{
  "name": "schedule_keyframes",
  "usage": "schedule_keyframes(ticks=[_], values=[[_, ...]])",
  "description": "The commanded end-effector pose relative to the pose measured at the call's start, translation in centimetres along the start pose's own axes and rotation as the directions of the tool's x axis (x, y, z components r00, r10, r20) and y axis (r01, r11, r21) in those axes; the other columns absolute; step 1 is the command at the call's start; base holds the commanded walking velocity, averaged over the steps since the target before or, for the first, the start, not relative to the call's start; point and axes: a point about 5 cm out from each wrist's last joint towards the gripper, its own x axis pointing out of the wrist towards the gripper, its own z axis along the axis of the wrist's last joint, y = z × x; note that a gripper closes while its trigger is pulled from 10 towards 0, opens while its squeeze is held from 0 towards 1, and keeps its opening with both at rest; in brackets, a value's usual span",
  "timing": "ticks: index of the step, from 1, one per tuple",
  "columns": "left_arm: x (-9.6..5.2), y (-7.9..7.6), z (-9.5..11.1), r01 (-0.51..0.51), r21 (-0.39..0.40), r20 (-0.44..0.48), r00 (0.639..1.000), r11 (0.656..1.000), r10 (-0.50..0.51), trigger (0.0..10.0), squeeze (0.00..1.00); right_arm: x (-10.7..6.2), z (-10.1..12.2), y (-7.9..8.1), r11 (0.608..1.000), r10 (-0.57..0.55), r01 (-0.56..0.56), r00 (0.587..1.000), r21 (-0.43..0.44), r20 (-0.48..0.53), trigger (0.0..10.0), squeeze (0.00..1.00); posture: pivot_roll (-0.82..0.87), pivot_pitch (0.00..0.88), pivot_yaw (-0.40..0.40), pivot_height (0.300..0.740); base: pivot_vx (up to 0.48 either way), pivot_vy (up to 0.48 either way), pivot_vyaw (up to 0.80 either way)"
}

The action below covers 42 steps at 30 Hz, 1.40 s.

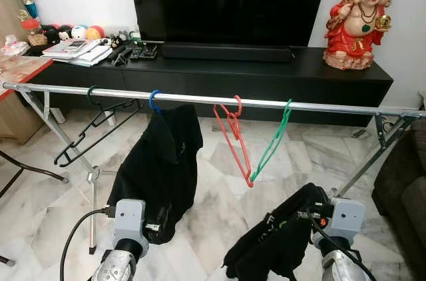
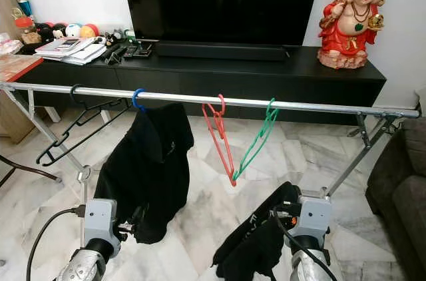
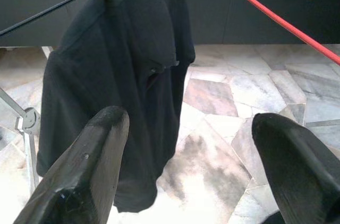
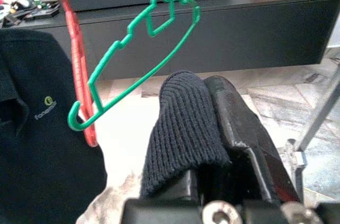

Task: Hang hanger

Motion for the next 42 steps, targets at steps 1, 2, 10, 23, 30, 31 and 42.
schedule_keyframes(ticks=[1,2,10,23,30,31,42], values=[[0.07,-0.21,0.28,0.006,-0.014,0.004,1.000,1.000,-0.006,10.0,0.00,0.34,0.51,-0.23,1.000,-0.009,0.009,1.000,-0.002,0.027,10.0,0.00,0.05,0.002,0.012,0.740,0.000,-0.371,0.00],[0.07,-0.21,0.28,0.007,-0.014,0.004,1.000,1.000,-0.007,10.0,0.00,0.35,0.52,-0.23,1.000,-0.009,0.009,1.000,-0.002,0.027,10.0,0.00,0.05,0.002,0.012,0.740,0.000,-0.371,0.00],[0.03,-0.23,0.29,0.005,-0.017,0.004,1.000,1.000,-0.005,10.0,0.00,0.48,0.62,-0.32,1.000,-0.012,0.012,0.999,-0.008,0.030,10.0,0.00,0.05,0.012,0.011,0.740,0.000,-0.371,0.00],[-0.02,-0.10,0.38,-0.007,-0.030,0.008,1.000,1.000,0.007,10.0,0.00,0.42,0.31,-0.20,1.000,-0.008,0.008,1.000,-0.004,0.020,10.0,0.00,0.06,0.013,0.007,0.740,0.000,-0.114,0.00],[-0.08,-0.20,0.40,-0.006,-0.042,0.009,1.000,0.999,0.006,10.0,0.00,0.53,0.26,-0.03,1.000,0.002,-0.002,1.000,-0.002,0.018,10.0,0.00,0.06,0.005,0.006,0.740,0.000,0.000,0.00],[-0.08,-0.21,0.41,-0.005,-0.043,0.009,1.000,0.999,0.006,10.0,0.00,0.53,0.26,-0.03,1.000,0.002,-0.002,1.000,-0.002,0.019,10.0,0.00,0.06,0.005,0.006,0.740,0.000,0.000,0.00],[0.18,-0.25,0.92,0.000,-0.057,0.026,1.000,0.998,0.001,10.0,0.00,0.52,0.01,0.40,1.000,0.027,-0.027,1.000,0.004,0.010,10.0,0.00,0.06,0.000,0.010,0.740,0.000,0.000,0.00]])
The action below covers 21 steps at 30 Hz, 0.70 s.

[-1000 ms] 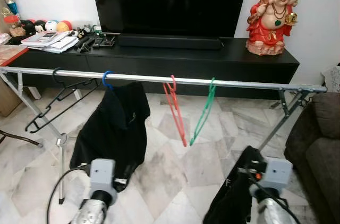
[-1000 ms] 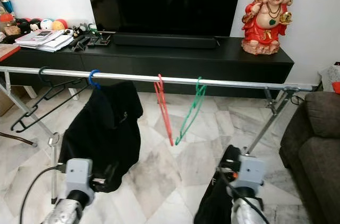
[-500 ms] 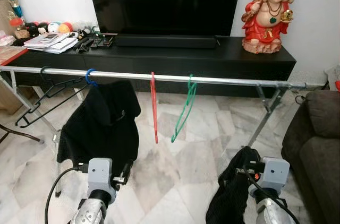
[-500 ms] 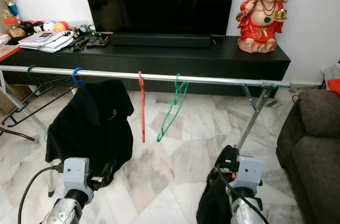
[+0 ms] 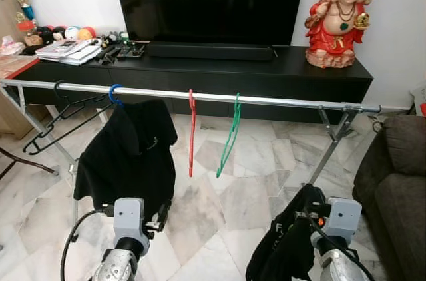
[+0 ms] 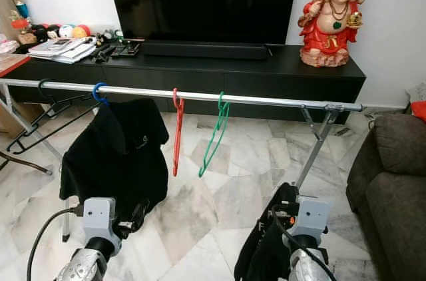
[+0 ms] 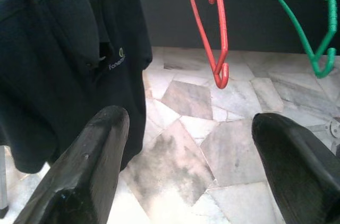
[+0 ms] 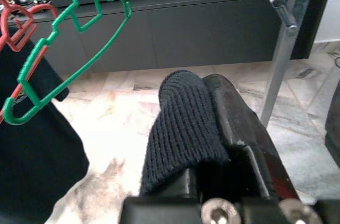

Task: Hang hanger

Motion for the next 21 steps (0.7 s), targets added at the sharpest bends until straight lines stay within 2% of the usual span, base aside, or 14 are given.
schedule_keyframes(ticks=[1,21], values=[[0.18,0.07,0.45,-0.001,-0.011,0.010,1.000,1.000,0.001,10.0,0.00,0.36,0.54,0.23,1.000,0.014,-0.014,0.999,-0.001,0.029,10.0,0.00,0.06,0.000,0.011,0.740,0.000,0.000,0.00],[0.36,0.03,0.66,0.002,-0.027,0.018,1.000,1.000,-0.001,10.0,0.00,0.42,0.53,0.84,0.999,0.052,-0.052,0.998,0.000,0.027,10.0,0.00,0.05,0.005,0.009,0.740,0.000,0.000,0.00]])
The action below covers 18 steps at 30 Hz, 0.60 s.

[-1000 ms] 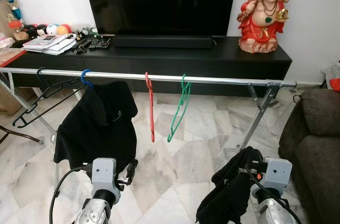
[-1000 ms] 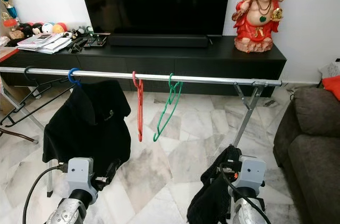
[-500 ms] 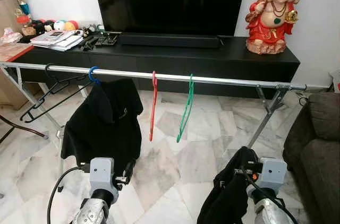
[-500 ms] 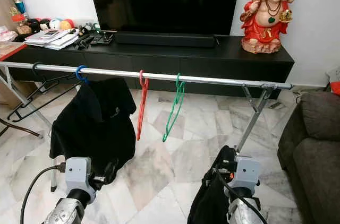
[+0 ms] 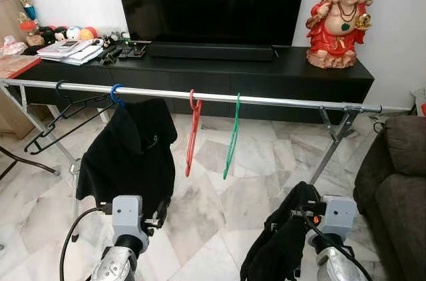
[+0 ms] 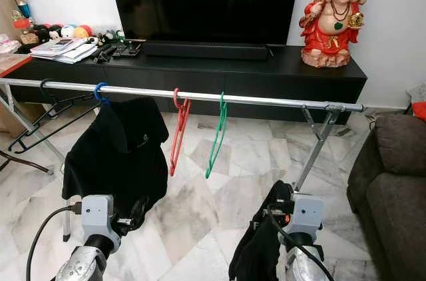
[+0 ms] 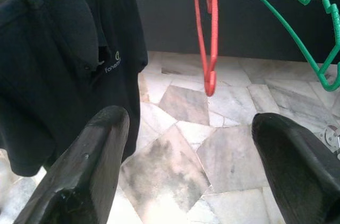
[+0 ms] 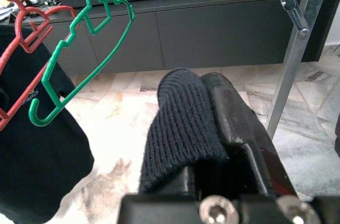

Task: Hang hanger

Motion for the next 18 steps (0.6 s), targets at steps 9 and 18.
schedule_keyframes(ticks=[9,18], values=[[0.14,0.04,0.39,0.003,-0.005,0.004,1.000,1.000,-0.003,10.0,0.00,0.15,0.38,0.34,1.000,0.024,-0.024,0.999,-0.012,0.022,10.0,0.00,0.05,0.012,0.010,0.740,0.167,0.000,0.00],[0.18,-0.07,0.39,0.007,-0.007,0.005,1.000,1.000,-0.007,10.0,0.00,-0.05,0.40,0.72,0.998,0.057,-0.056,0.998,-0.023,0.027,10.0,0.00,0.05,0.019,0.012,0.740,0.273,0.000,0.53]])
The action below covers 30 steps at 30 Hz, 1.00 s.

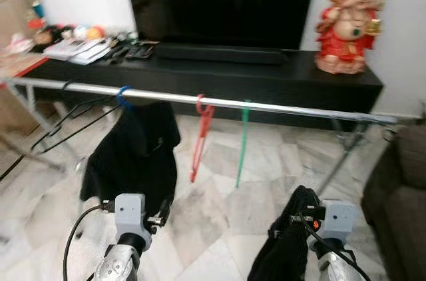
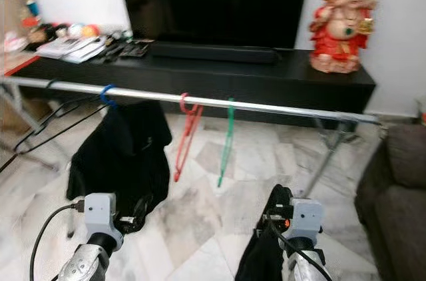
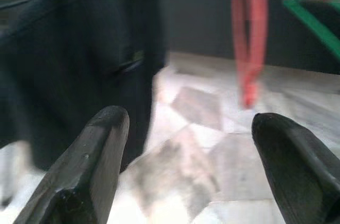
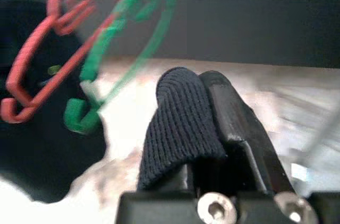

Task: Hang hanger

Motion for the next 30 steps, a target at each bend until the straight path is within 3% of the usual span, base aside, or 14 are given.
schedule_keyframes(ticks=[1,17,23,30], values=[[-0.09,0.23,0.04,-0.005,-0.003,-0.005,1.000,1.000,0.005,10.0,0.00,0.40,0.76,0.55,1.000,0.019,-0.020,0.999,0.013,0.038,10.0,0.00,0.05,0.019,0.012,0.740,0.274,0.000,0.00],[0.02,-0.16,0.16,0.034,0.006,-0.008,0.999,0.999,-0.033,10.0,0.00,0.36,-0.06,-0.27,0.997,-0.063,0.063,0.998,0.034,-0.011,10.0,0.00,0.06,0.023,0.018,0.740,0.271,0.000,0.00],[0.05,-0.33,0.27,0.048,-0.001,-0.003,0.999,0.999,-0.048,10.0,0.00,0.49,0.06,-0.35,0.997,-0.062,0.062,0.998,0.035,-0.002,10.0,0.00,0.06,0.019,0.017,0.740,0.256,0.000,-0.63],[0.12,-0.38,0.65,0.051,-0.004,0.012,0.999,0.999,-0.051,10.0,0.00,0.58,0.12,-0.12,0.998,-0.052,0.052,0.999,0.033,0.006,10.0,0.00,0.06,0.016,0.015,0.740,0.000,0.000,0.00]])
